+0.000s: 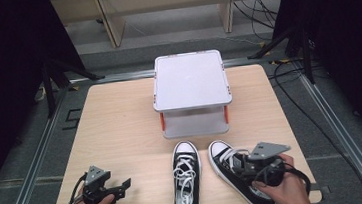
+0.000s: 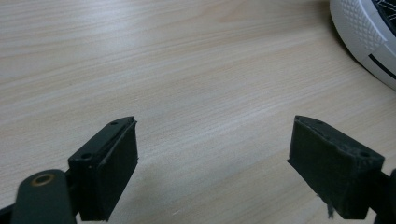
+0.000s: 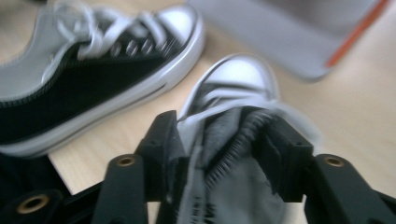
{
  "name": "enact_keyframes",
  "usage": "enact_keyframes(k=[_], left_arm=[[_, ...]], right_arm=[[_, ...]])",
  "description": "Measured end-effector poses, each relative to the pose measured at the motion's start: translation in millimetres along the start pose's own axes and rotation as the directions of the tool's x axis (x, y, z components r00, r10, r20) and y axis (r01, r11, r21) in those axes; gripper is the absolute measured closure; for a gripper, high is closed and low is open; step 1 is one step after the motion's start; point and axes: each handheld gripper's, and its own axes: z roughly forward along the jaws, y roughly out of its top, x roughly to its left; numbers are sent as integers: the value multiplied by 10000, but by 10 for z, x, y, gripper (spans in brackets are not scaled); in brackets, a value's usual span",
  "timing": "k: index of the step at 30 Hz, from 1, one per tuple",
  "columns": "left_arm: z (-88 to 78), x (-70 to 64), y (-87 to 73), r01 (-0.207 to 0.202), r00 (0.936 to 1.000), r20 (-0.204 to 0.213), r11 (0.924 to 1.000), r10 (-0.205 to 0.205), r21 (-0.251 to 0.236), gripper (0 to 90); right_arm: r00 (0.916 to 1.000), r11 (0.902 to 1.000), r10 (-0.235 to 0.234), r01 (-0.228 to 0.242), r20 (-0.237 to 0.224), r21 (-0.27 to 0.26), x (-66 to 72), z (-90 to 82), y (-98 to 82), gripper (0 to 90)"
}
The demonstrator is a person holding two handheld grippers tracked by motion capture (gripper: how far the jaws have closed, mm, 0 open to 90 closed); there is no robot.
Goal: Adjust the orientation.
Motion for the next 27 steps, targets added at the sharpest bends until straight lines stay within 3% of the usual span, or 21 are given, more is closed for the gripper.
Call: enact_keyframes(k=[3,4,5,6,8,10,14,18,20,23,27], left_arm=[[-3,-2,-4,69,10000,12,10000,-69,-19,151],[5,4,-5,98,9999,-33,10000,-98,-5,151],[5,4,-5,98,9999,-33,10000,-98,-5,151],[6,-1,-3,144,9999,17,9999,-144,-30,151],[7,2,-4,110,9999,-9,9999,-110,12,151],[3,2,-1,140,9999,-10,9999,-140,0,151],[-5,20,2,255,9995,-209,9997,-253,48,151],[0,33,4,241,9996,-150,9997,-241,-4,151],[3,24,2,281,9994,-188,9996,-279,79,151],[4,24,0,261,9995,-167,9996,-260,80,151],[12,21,3,238,9997,-85,9996,-237,134,151]], right_arm=[[9990,9980,256,-234,368,-586,-75,-157,-15,484],[9948,9970,421,-359,925,-680,-163,-250,-45,484],[9948,9970,421,-359,925,-680,-163,-250,-45,484],[9914,9961,706,-641,1102,-611,-263,-255,-113,484],[9905,9934,1107,-1078,812,-394,-301,-224,-166,484],[9921,9930,1168,-1158,447,-237,-342,-168,-213,492],[9946,9951,975,-981,348,146,-347,-88,-252,495],[9951,9942,947,-960,286,490,-355,-30,-288,529],[9972,9942,663,-689,333,827,-375,27,-346,568],[9958,9883,880,-906,266,1224,-351,69,-378,597],[9971,9881,764,-757,-1,1337,-335,155,-402,615]])
